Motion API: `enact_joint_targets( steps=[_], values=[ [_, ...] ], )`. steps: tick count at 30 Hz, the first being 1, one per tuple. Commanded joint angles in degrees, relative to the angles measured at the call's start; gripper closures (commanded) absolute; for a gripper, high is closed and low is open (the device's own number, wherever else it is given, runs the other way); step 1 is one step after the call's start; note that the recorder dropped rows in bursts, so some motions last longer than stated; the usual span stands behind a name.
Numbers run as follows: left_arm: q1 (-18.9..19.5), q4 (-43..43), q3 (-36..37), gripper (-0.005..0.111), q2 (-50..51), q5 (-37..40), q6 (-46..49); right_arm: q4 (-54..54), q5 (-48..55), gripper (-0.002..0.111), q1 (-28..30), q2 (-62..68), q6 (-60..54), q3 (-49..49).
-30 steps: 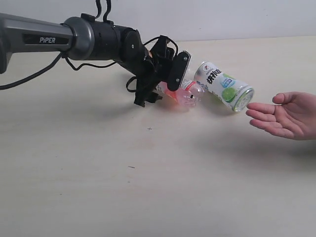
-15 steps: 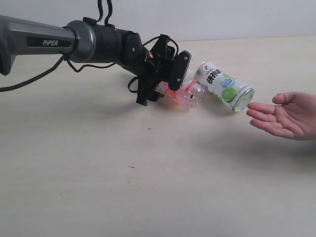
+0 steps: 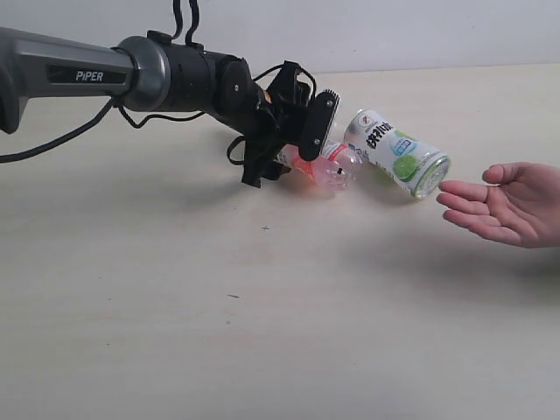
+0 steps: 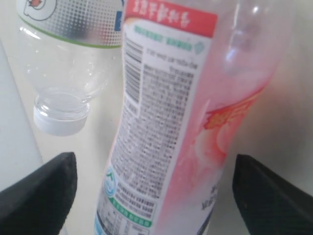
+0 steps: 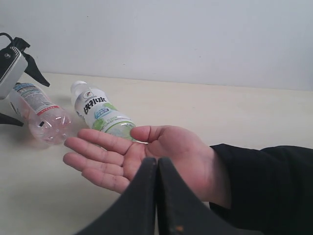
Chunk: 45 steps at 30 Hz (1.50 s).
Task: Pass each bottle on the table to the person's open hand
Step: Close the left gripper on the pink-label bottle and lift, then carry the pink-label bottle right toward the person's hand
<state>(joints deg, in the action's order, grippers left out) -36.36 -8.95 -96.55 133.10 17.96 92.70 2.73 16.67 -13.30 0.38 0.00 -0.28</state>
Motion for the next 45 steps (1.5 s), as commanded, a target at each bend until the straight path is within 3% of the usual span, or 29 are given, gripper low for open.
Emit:
enact_joint_targets(
  steps=[1,6,15,25,36,45],
  values=[
    [-0.2,-0.3,-0.3,0.025,0.6,-1.1,0.0,0.1,-0.4,0.108,-0.2,-0.4,0.0,0.3],
    [-0.2,-0.3,-0.3,0.041,0.6,-1.4,0.0,0.1,-0.4,0.108,-0.2,-0.4,0.0,0.3],
    [-0.2,-0.3,-0.3,0.107,0.6,-1.4,-0.4,0.1,-0.4,0.108,-0.2,-0.4,0.0,0.3],
    [-0.2,-0.7,-0.3,0.107,-3.5,1.5,-11.4,0.1,-0.4,0.108,-0.2,-0.4,0.0,0.3],
    [-1.0,-1.1,-0.3,0.107,-12.2,19.2,-27.2,0.1,-0.4,0.108,-0.2,-0.4,0.0,0.3],
    [-7.7,-2.2,-0.3,0.107,-18.2,30.8,-45.6,0.1,-0.4,0.108,-0.2,-0.4,0.0,0.3]
  ],
)
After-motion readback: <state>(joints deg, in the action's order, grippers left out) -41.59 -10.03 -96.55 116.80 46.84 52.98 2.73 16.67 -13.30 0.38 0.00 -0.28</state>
